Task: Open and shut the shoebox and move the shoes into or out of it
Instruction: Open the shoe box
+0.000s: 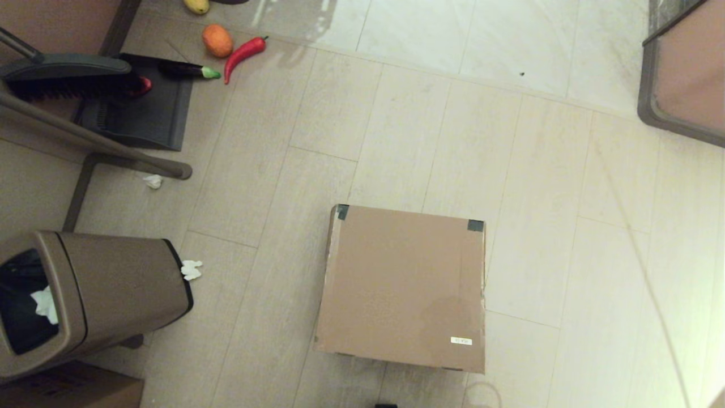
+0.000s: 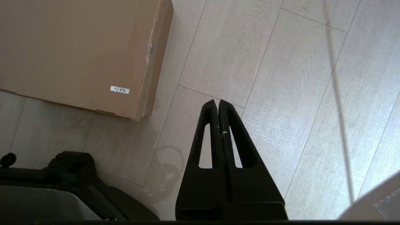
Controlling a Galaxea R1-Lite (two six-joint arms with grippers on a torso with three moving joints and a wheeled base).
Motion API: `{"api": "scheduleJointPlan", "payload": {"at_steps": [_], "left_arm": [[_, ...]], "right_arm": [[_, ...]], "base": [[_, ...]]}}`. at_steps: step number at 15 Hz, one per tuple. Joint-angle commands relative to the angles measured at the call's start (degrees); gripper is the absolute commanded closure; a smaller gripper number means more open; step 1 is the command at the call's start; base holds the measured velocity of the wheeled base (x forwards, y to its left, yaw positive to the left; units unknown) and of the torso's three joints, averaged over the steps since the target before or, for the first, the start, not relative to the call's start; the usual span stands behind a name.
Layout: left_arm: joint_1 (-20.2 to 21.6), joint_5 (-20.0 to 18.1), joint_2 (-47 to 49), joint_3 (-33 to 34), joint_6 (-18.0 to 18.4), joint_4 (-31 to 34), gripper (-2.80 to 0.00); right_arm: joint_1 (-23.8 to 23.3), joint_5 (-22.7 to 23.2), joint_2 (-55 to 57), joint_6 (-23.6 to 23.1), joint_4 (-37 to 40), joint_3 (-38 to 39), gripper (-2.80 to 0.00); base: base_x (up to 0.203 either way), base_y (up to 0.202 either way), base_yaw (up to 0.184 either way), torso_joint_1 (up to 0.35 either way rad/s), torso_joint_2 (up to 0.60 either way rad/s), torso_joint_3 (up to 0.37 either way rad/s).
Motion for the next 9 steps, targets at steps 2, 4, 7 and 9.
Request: {"api": "scheduleJointPlan", "payload": {"at_steps": [2, 4, 7, 9], "left_arm": [[0.02, -0.26, 0.07, -0.1, 0.89, 0.05, 0.0], [0.01, -1.97, 2.05, -4.47, 3.23, 0.07, 0.0], [-0.51, -3.02, 18.13, -14.33, 0.53, 0.26, 0.0], [-0.95, -3.95, 34.29, -20.09, -5.37, -0.3, 0.0]], "right_arm": [[0.01, -0.15, 0.88, -0.57, 0.97, -0.33, 0.0], [0.01, -2.36, 1.64, -2.17, 4.39, -4.91, 0.0], [-0.05, -4.99, 15.28, 1.07, 10.0, -16.72, 0.0], [-0.23, -6.24, 32.31, 4.83, 11.21, -22.28, 0.0]], "base": [[0.0, 0.0, 0.0, 0.0, 0.0, 0.0], [0.0, 0.0, 0.0, 0.0, 0.0, 0.0], [0.0, 0.0, 0.0, 0.0, 0.0, 0.0], [0.0, 0.0, 0.0, 0.0, 0.0, 0.0]]}}
